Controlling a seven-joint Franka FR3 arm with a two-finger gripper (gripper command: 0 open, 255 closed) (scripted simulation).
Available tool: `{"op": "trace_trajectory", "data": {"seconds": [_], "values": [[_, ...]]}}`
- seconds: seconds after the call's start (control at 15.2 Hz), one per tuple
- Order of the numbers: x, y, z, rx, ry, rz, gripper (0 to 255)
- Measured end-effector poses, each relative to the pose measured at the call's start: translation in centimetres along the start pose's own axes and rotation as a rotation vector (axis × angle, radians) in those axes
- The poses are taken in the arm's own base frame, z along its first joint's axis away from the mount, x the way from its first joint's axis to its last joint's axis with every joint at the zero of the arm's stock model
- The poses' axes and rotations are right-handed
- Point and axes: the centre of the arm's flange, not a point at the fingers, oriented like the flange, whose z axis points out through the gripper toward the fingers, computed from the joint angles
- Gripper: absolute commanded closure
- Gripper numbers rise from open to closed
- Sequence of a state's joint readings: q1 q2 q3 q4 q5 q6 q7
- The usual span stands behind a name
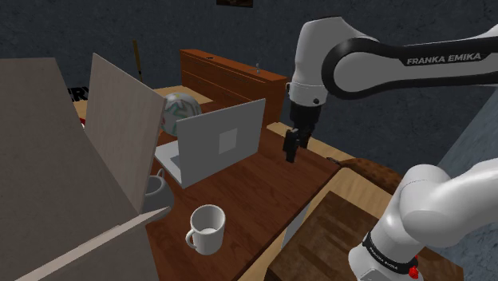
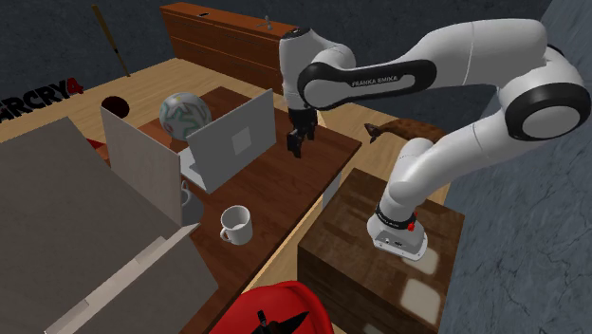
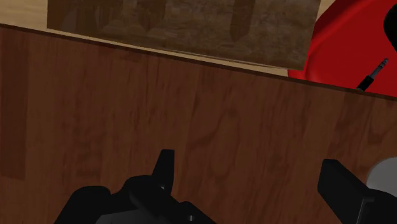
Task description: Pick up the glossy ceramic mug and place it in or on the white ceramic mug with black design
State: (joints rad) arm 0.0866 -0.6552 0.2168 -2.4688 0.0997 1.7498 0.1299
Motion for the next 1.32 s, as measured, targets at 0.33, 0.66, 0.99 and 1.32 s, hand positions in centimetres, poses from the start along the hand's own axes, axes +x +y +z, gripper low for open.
{"op": "trace_trajectory", "data": {"seconds": [0.33, 0.66, 0.99, 1.32], "values": [[2.4, -5.3, 2.7, 0.022, 0.020, -0.008, 0], [4.8, -10.3, 5.3, 0.042, 0.039, -0.017, 0], [6.8, -15.2, 8.0, 0.063, 0.058, -0.025, 0], [9.0, -20.2, 9.9, 0.084, 0.076, -0.032, 0]]}}
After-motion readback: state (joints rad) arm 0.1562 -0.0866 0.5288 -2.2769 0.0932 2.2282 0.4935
